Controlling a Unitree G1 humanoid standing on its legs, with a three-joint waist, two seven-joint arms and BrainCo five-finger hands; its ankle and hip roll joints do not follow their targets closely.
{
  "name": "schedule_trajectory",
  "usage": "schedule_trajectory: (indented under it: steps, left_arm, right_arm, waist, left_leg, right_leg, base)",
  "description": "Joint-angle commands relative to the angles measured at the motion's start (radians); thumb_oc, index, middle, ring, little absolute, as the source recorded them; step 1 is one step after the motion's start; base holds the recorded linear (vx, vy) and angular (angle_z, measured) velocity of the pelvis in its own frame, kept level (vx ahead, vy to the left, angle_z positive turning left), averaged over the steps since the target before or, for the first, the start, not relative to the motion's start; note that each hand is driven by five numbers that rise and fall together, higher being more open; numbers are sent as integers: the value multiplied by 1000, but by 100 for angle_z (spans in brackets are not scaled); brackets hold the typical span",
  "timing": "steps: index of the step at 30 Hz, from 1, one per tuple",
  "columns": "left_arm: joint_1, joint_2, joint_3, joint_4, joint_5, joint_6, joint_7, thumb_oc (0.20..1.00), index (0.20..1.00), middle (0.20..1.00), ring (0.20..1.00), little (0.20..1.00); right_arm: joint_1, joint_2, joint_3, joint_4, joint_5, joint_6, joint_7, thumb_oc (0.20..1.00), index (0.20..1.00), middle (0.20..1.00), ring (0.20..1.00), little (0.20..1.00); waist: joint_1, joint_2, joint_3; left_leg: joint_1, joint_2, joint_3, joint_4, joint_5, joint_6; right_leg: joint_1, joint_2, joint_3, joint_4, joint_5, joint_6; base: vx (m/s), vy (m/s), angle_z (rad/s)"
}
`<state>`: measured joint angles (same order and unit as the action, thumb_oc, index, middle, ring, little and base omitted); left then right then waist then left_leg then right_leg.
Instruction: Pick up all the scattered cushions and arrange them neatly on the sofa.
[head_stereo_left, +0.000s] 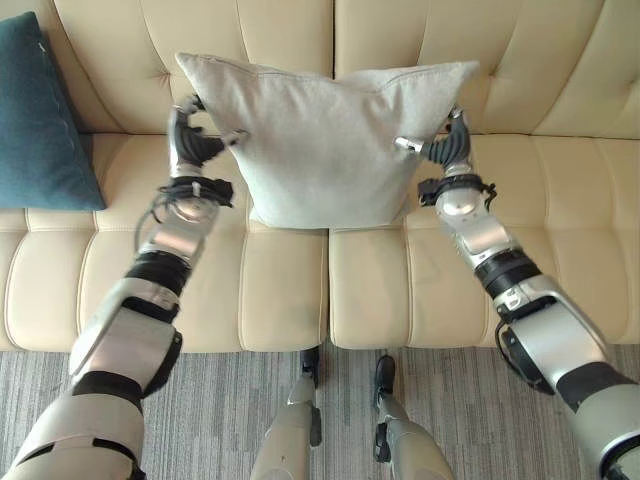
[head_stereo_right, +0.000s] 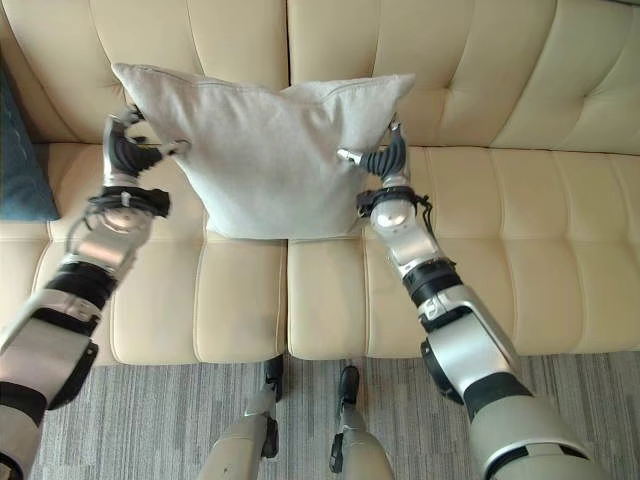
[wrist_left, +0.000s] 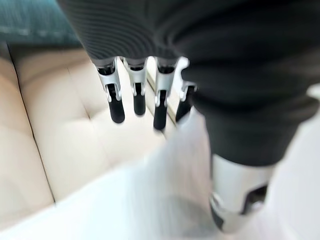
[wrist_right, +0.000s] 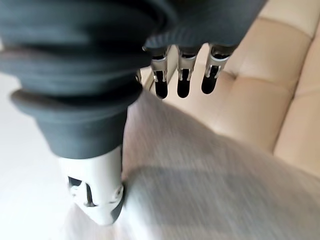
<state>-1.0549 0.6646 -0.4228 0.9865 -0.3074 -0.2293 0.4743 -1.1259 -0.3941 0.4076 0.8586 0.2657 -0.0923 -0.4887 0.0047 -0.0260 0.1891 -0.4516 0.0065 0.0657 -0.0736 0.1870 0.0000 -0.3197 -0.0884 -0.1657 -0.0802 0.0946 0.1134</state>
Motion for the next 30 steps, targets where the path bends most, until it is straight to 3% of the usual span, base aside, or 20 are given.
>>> schedule_trajectory:
  steps: [1, 6, 7, 9, 10, 12, 17, 25, 28, 30]
  left_arm:
    - [-62, 18, 22, 43, -78, -28, -27, 1000, 1000, 1000, 1000, 1000]
    - [59, 87, 77, -11, -112, -39, -88, 1000, 1000, 1000, 1000, 1000]
    - [430, 58, 265, -264, -134, -74, -124, 1000, 1000, 1000, 1000, 1000]
    - [449, 56, 272, -277, -130, -69, -121, 1000, 1000, 1000, 1000, 1000]
    - [627, 12, 338, -384, -114, -72, -148, 1000, 1000, 1000, 1000, 1000]
    - [806, -30, 384, -470, -75, -54, -190, 1000, 1000, 1000, 1000, 1000]
    - [1178, -103, 502, -466, 62, 8, -323, 1000, 1000, 1000, 1000, 1000]
    - [1314, -218, 483, -270, 170, 58, -409, 1000, 1000, 1000, 1000, 1000]
    - [1263, -220, 433, -212, 195, 51, -385, 1000, 1000, 1000, 1000, 1000]
    - [1223, -210, 414, -232, 178, 47, -361, 1000, 1000, 1000, 1000, 1000]
  right_arm:
    - [-85, -37, -28, -6, 116, -75, -11, 1000, 1000, 1000, 1000, 1000]
    - [-26, -136, -61, -23, 158, -62, 11, 1000, 1000, 1000, 1000, 1000]
    - [283, -192, -169, -269, 93, -57, 77, 1000, 1000, 1000, 1000, 1000]
    - [297, -190, -169, -281, 89, -52, 75, 1000, 1000, 1000, 1000, 1000]
    - [477, -186, -224, -402, 47, -53, 130, 1000, 1000, 1000, 1000, 1000]
    - [656, -174, -274, -508, 5, -51, 196, 1000, 1000, 1000, 1000, 1000]
    - [1050, -127, -396, -565, -114, -43, 366, 1000, 1000, 1000, 1000, 1000]
    - [1230, -56, -390, -288, -261, -18, 428, 1000, 1000, 1000, 1000, 1000]
    - [1180, -39, -344, -155, -279, -9, 401, 1000, 1000, 1000, 1000, 1000]
    - [1159, -17, -324, -126, -238, -18, 385, 1000, 1000, 1000, 1000, 1000]
  waist:
    - [11, 0, -25]
    - [21, -8, -33]
    - [28, -21, -40]
    - [26, -20, -45]
    - [27, -26, -53]
    - [28, -32, -61]
    - [22, -42, -96]
    - [3, -34, -136]
    - [-3, -21, -105]
    - [11, -4, -81]
  left_leg:
    - [70, -26, -20, -6, -89, -77]
    - [98, -32, -20, -10, -90, -77]
    - [154, -30, -18, -10, -114, -70]
    - [159, -29, -18, -11, -115, -70]
    - [186, -27, -18, -11, -127, -66]
    - [217, -24, -15, -8, -142, -59]
    - [291, -20, 3, 32, -190, -40]
    - [336, -31, 32, 90, -229, -19]
    - [320, -34, 50, 111, -224, -8]
    - [282, -14, 52, 114, -189, 4]
  right_leg:
    - [-74, 12, 17, 6, 46, 74]
    - [-38, 16, 11, 0, 43, 74]
    - [18, 15, 8, -4, 30, 71]
    - [23, 16, 9, -5, 29, 72]
    - [49, 11, 7, -7, 22, 70]
    - [80, 7, 5, -7, 13, 71]
    - [153, -3, 7, -7, -2, 78]
    - [197, -31, 13, 6, 12, 87]
    - [130, -54, 20, 67, 49, 103]
    - [131, -44, -5, 234, -71, 58]
  base:
    - [1, 16, 6]
    - [41, 28, 10]
    - [105, 36, 8]
    - [83, 20, 7]
    - [92, 14, -2]
    - [101, 18, -8]
    - [54, 57, -12]
    - [-48, 101, -17]
    - [-379, 104, -39]
    - [-442, -20, -45]
